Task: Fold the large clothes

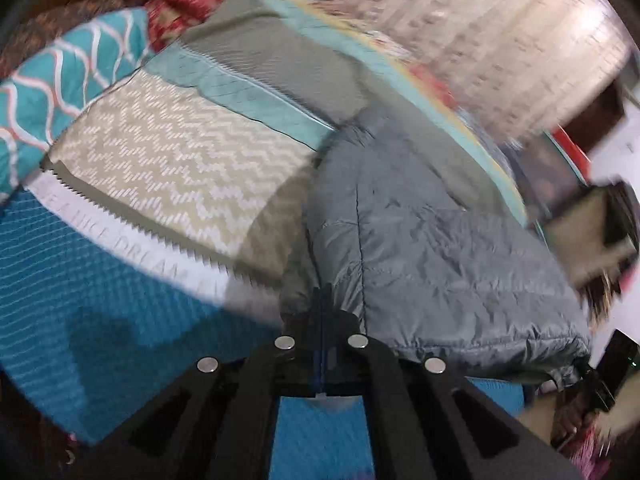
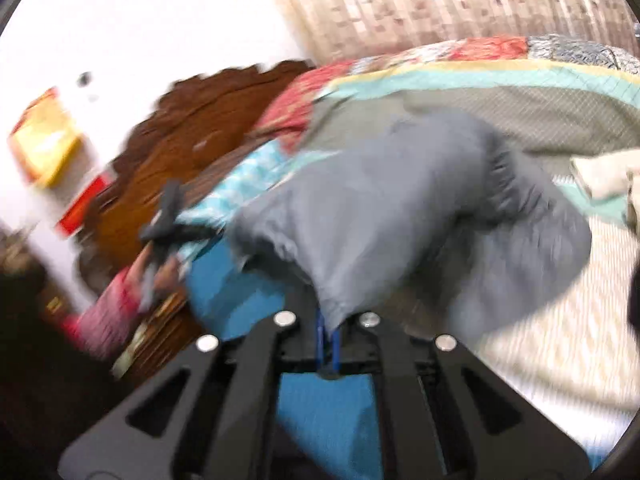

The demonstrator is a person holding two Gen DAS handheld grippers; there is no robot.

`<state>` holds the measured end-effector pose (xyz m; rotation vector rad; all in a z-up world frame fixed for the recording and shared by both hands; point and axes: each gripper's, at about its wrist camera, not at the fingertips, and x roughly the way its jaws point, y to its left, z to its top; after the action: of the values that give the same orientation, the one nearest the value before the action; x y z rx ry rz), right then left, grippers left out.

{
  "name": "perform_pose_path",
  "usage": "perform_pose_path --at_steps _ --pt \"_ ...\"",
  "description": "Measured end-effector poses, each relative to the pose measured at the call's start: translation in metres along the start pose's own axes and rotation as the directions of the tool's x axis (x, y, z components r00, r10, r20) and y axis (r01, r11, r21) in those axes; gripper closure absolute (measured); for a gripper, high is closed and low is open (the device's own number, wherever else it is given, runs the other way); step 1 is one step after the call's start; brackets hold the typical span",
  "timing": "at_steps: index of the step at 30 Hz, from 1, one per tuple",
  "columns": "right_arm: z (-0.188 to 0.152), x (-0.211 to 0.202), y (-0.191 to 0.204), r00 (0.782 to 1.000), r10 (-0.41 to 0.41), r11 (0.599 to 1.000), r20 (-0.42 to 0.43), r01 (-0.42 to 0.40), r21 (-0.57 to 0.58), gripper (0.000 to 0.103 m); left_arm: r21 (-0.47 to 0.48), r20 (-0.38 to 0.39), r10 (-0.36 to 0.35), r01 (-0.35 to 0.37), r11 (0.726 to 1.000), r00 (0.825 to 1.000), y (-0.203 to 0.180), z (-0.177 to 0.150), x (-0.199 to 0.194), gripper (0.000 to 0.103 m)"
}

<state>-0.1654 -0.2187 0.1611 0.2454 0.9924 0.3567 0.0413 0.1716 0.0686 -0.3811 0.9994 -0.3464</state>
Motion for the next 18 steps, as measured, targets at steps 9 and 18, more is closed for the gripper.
perform_pose_path --at_steps 9,18 --pt "-0.139 -0.054 -0.114 0.956 -0.279 0.822 -0.090 0.286 0.492 0.078 0.003 -0.238 0.232 -0.238 0.971 0.943 0.045 -0.079 0.007 0.081" --pt "-0.061 -0.056 -0.200 0.853 -0.508 0.709 0.117 0.338 0.618 0.010 0.080 -0.045 0.298 -0.294 0.952 0.954 -0.007 0.067 0.070 0.081"
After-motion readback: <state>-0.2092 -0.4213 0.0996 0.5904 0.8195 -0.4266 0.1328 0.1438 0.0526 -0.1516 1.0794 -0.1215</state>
